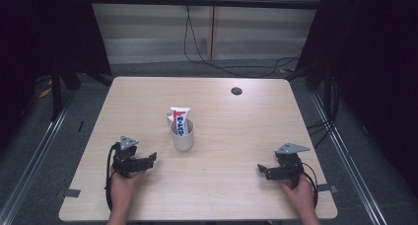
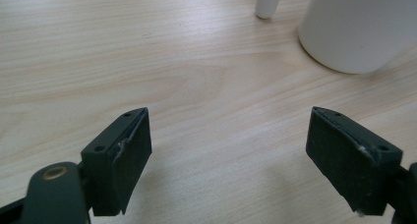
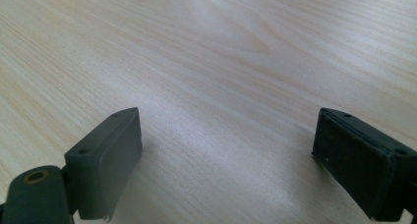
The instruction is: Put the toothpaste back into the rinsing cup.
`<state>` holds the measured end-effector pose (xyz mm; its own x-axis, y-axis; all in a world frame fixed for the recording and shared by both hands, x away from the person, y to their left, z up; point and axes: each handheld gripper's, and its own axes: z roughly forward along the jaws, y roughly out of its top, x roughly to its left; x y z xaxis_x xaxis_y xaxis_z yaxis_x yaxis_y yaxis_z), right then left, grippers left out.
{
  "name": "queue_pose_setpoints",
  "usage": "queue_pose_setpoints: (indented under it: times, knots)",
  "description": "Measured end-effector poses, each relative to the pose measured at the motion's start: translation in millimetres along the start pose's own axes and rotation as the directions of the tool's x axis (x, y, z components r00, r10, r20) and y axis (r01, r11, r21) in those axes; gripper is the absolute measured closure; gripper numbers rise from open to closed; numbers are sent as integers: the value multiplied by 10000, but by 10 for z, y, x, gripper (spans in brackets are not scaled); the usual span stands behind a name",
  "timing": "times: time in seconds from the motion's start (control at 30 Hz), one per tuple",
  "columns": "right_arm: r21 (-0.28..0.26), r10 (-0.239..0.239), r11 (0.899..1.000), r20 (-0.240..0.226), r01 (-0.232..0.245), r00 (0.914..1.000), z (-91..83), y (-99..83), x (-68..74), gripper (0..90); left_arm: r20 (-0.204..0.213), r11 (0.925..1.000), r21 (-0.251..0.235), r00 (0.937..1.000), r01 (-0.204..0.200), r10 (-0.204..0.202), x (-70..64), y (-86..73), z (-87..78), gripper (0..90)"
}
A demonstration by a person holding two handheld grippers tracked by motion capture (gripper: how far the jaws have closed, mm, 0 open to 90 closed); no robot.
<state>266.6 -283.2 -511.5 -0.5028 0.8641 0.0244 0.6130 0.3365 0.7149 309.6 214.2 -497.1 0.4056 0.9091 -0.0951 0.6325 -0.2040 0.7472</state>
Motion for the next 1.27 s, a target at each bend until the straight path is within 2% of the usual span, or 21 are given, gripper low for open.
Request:
queue_pose_setpoints:
  times: [0.33,0.37,0.5,0.67,0.8,0.97,1.0,1.27]
  knots:
    - [-2,3,10000,4,-3,10000,0,0,0,107,-70,9999,63,9999,-121,122,-6,-41,25,175]
    - [0,-6,10000,0,6,10000,0,0,0,107,-58,10000,20,10000,-37,37,-16,-45,34,175]
    - [0,1,10000,1,-1,10000,0,0,0,107,-30,9997,132,9998,-193,193,-24,-46,46,176]
    - [0,1,10000,0,-1,10000,0,0,0,107,-11,9999,112,9999,-130,130,-31,-50,57,175]
    - [1,2,10000,0,-2,10000,0,0,0,107,-43,9991,320,9996,-266,267,-36,-69,75,175]
    - [-4,2,10000,4,-2,10000,0,0,0,107,-28,9996,215,9998,-202,202,-54,-74,84,178]
    - [0,1,10000,1,-1,10000,0,0,0,107,-118,9991,265,9993,-344,347,-64,-74,93,181]
    - [1,2,10000,2,-2,10000,0,0,0,107,-85,9985,333,9990,-445,448,-64,-68,99,169]
